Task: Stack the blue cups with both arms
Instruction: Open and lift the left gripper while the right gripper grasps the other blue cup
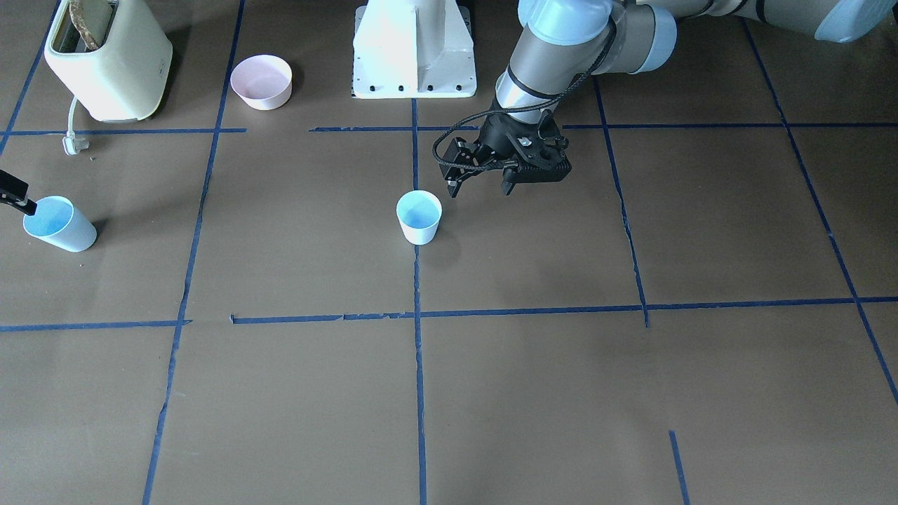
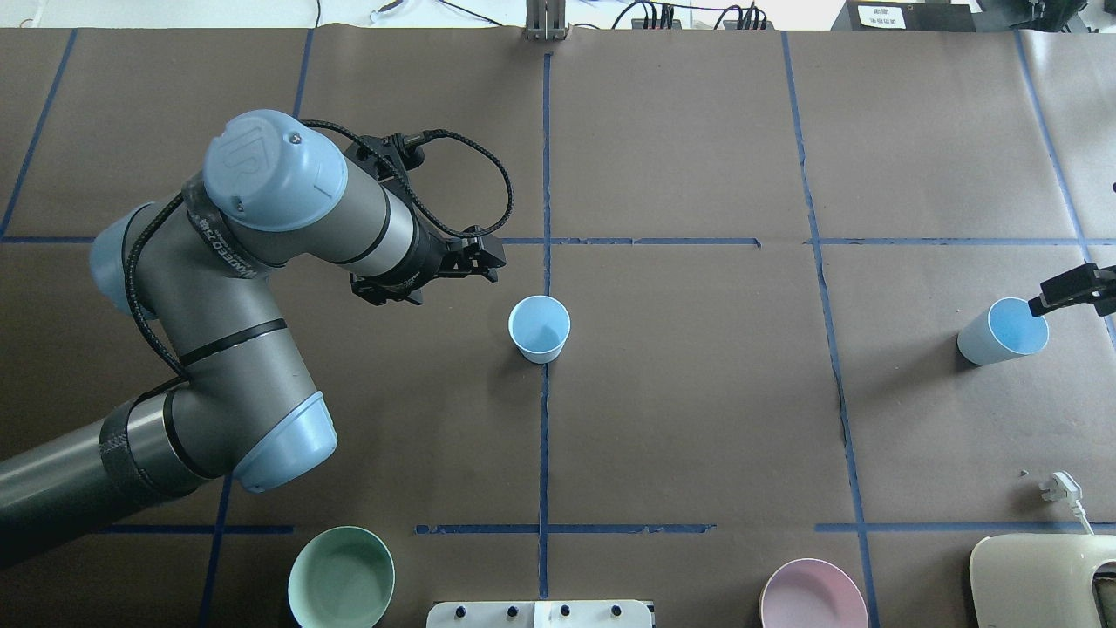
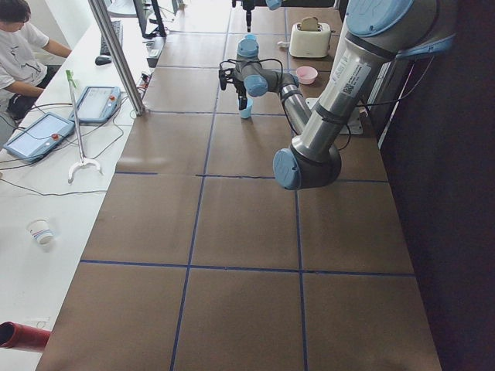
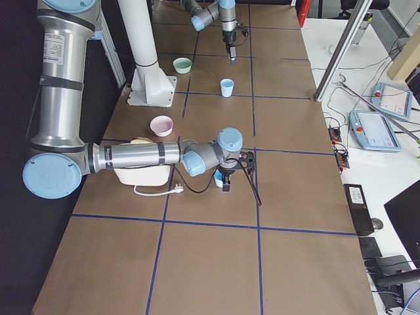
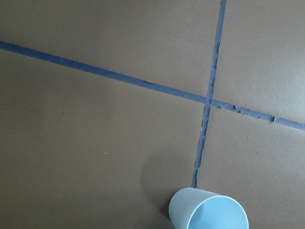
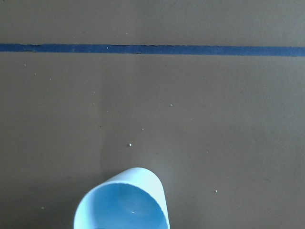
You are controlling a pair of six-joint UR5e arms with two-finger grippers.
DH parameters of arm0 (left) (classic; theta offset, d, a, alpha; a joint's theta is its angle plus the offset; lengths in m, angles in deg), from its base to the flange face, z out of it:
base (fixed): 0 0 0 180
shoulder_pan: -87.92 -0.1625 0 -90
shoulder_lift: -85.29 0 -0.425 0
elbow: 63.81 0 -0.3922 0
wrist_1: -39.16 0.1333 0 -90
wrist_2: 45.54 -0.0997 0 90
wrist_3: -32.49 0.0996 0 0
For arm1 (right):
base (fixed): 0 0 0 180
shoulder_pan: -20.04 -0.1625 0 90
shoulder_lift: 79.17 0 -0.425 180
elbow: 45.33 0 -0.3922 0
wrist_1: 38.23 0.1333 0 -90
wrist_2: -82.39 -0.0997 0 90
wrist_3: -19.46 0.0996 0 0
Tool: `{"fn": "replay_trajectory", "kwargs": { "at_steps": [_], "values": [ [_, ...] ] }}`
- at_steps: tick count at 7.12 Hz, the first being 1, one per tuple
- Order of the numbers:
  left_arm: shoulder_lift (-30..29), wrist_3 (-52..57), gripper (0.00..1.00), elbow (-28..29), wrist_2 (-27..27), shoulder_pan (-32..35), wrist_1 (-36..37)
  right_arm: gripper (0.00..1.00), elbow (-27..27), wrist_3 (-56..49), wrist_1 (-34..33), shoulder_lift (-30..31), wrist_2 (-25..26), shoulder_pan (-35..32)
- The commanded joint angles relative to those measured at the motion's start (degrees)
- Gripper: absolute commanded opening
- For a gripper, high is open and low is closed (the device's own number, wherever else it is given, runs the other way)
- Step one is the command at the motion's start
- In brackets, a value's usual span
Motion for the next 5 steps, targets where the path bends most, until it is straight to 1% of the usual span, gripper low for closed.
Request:
{"fn": "replay_trajectory", "kwargs": {
  "at_steps": [1,3,5],
  "values": [
    [0.2,0.0,1.00,-0.1,0.0,0.0,0.0,0.98,-1.2,1.2,0.3,-0.6,0.0,1.0],
    [0.3,0.0,1.00,0.0,-0.1,0.0,0.0,0.98,-3.5,1.1,0.4,-0.7,0.1,2.3],
    [0.3,0.0,1.00,0.0,0.0,0.0,0.0,0.97,-5.0,1.2,0.3,-1.6,2.4,5.0]
  ]
}}
